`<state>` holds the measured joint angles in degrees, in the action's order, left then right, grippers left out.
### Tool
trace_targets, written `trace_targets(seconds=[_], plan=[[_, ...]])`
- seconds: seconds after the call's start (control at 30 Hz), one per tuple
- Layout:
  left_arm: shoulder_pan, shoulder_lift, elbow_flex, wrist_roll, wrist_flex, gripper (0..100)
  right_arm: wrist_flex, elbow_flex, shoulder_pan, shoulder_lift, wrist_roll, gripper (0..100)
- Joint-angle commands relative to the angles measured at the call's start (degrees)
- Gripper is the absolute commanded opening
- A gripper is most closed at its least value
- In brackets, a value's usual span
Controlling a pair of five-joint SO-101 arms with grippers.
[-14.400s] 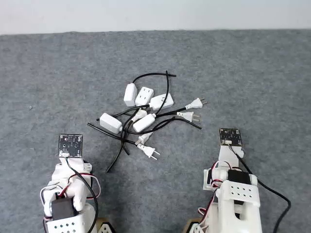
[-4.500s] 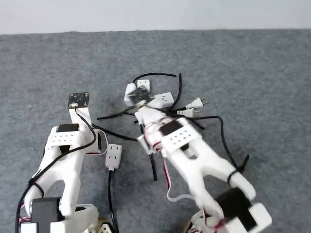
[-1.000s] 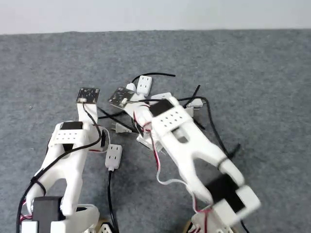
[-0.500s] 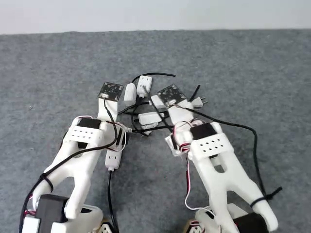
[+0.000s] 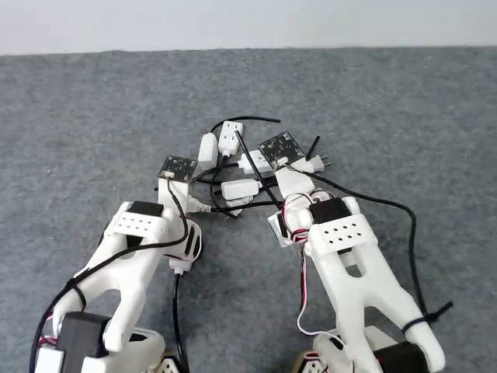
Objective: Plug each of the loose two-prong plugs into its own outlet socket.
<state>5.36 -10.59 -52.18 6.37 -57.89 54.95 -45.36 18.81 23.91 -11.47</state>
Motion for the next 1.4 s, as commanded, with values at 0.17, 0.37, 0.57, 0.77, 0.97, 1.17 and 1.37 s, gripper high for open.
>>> trace_targets(seconds=[0.17, 0.37, 0.57, 0.77, 0.97, 1.17, 1.37], plan=[[4.7, -0.4, 0.8, 0.8, 0.6, 0, -1.3, 0.4, -0.6, 2.2, 0.6, 0.9], [11.0, -0.4, 2.2, 6.0, 1.3, 1, -1.3, 0.6, -2.8, 2.4, 0.5, 0.9], [15.4, -0.1, 11.8, 20.9, 1.1, 1, -0.7, 0.6, -3.7, 2.4, 0.5, 0.9], [21.2, 9.8, 17.7, 25.9, 1.1, 1, 1.0, 0.5, -4.2, 2.3, 0.6, 0.9], [21.3, 21.7, 26.8, 25.7, -2.0, 1, 0.9, 0.5, -5.0, 2.6, 0.6, 0.9], [20.9, 24.8, 30.0, 23.2, -4.2, 5, 0.7, 0.5, -5.0, 2.5, 0.6, 0.9], [20.8, 24.7, 30.2, 25.8, -6.9, 28, 0.7, 0.5, -4.9, 2.4, 0.6, 0.9]])
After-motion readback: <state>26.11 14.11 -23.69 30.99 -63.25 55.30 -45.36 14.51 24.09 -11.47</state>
